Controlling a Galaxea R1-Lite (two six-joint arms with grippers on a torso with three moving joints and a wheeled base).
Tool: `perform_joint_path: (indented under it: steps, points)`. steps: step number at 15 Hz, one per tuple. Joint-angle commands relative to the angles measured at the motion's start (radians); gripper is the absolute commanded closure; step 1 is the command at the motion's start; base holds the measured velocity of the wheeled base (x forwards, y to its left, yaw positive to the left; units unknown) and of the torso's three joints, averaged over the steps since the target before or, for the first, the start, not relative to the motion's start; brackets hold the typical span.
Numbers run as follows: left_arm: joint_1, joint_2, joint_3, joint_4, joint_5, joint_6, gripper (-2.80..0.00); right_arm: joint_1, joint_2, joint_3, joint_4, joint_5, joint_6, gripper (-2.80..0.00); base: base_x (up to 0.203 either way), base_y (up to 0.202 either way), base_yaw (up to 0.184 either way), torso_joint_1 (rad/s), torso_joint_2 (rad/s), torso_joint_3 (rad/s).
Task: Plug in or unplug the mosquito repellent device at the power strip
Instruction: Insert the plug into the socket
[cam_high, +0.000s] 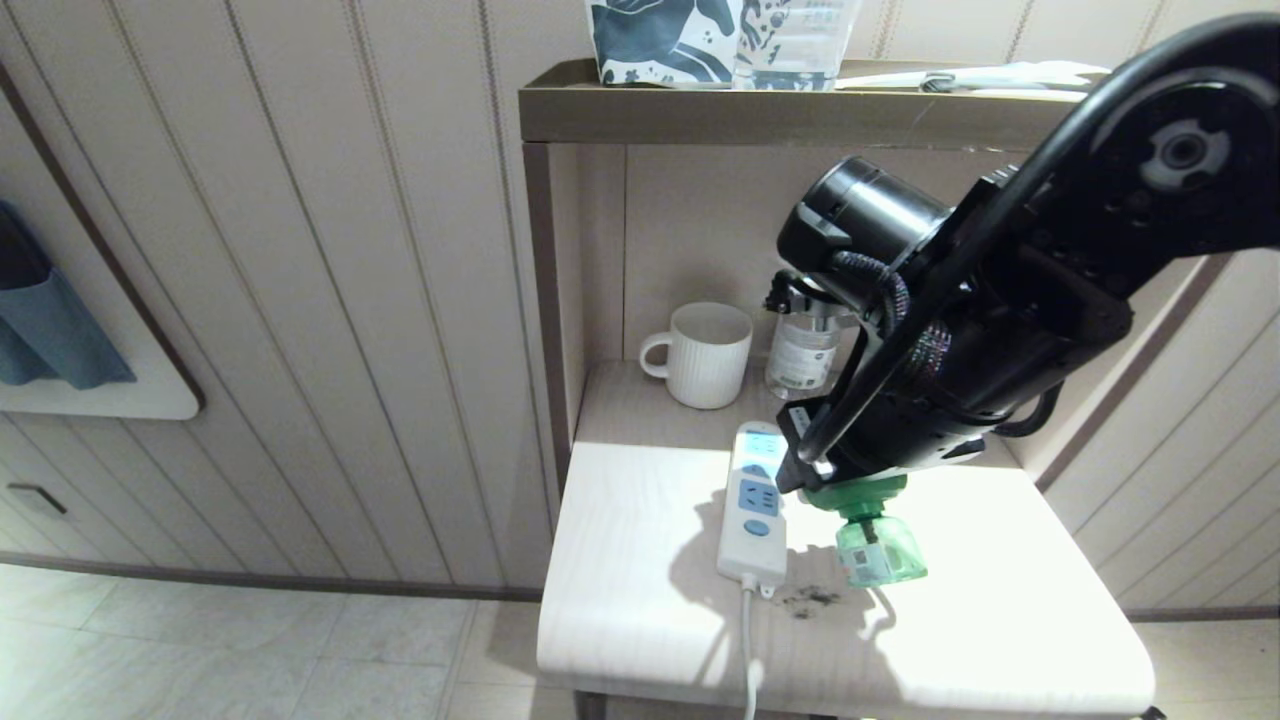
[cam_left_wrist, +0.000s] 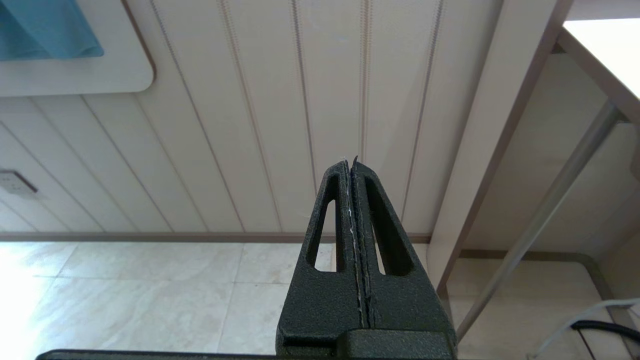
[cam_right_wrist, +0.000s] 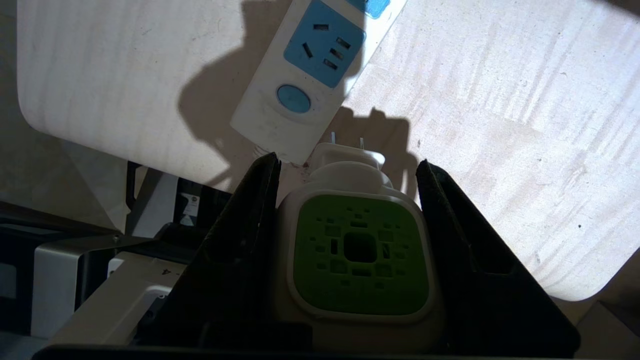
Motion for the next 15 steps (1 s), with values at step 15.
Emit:
perform_joint_path:
  steps: [15]
  points:
    - [0.001,0.001,0.0,0.0,0.0,0.0,0.0,-0.031,0.12,0.006,0.002,0.084,0.017,0.0,0.0,0.0,0.0,0.183,-0.4,-0.218]
